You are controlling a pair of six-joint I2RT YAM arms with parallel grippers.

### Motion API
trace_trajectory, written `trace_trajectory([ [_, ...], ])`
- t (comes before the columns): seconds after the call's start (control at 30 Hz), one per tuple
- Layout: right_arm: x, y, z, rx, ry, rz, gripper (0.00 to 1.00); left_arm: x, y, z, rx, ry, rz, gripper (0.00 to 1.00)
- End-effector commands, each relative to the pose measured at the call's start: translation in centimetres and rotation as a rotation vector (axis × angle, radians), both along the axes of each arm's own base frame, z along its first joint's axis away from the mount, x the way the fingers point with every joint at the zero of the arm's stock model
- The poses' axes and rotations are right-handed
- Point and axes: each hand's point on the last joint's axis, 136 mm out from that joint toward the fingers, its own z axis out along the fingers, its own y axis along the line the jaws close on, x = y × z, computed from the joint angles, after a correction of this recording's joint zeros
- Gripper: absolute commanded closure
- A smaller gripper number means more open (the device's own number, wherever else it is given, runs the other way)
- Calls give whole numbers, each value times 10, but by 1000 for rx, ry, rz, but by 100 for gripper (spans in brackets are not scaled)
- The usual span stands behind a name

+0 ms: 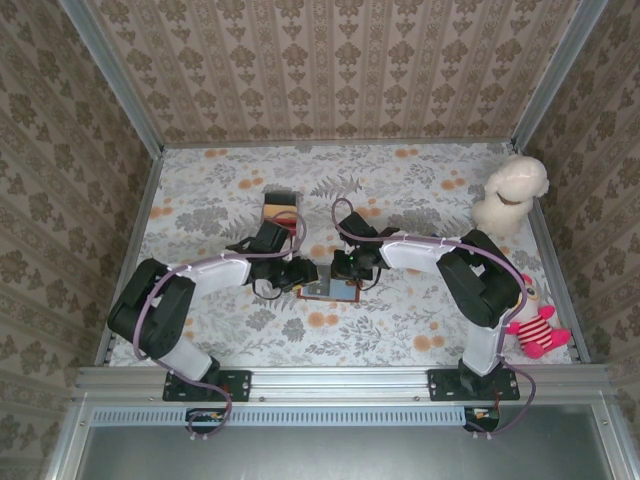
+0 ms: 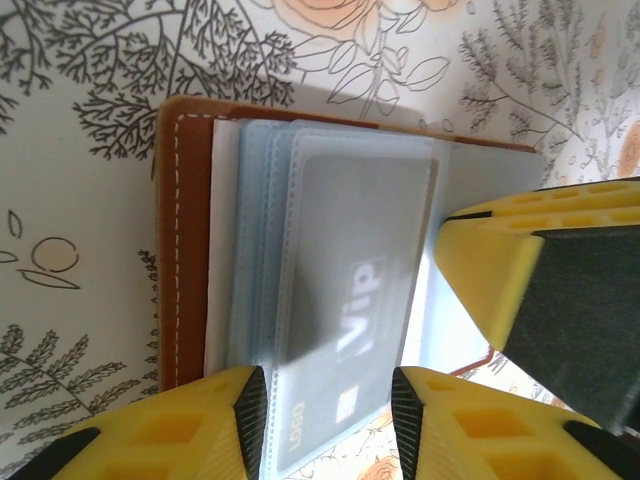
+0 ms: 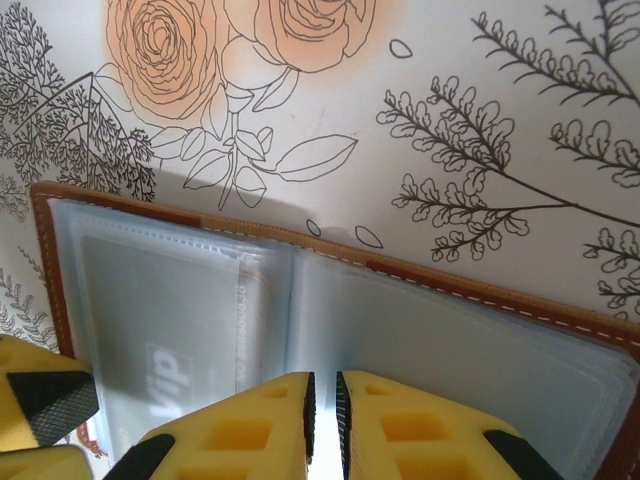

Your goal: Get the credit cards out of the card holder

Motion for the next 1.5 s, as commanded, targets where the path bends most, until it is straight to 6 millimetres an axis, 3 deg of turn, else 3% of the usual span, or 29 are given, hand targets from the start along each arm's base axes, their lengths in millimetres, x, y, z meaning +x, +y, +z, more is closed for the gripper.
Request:
trace_trajectory([
  [0.0, -8, -3, -11, -34, 39, 22, 83, 2, 0, -6, 11, 26, 3, 56],
  [0.13, -8, -4, -12, -34, 42, 20, 83, 2, -3, -9, -2, 42, 0, 57],
  [0.33, -9, -3, -11, -32, 41, 20, 83, 2, -8, -2, -36, 26, -19, 67],
  [0.93, -8, -3, -12, -30, 42, 17, 83, 0, 2, 22, -2, -50, -66, 67],
  [1.17, -8, -2, -12, -27, 43, 17, 83, -1, -2, 14, -18, -27, -64, 70],
  [1.47, -9, -3, -13, -32, 45, 17, 83, 1, -5, 4, -12, -1, -65, 64],
])
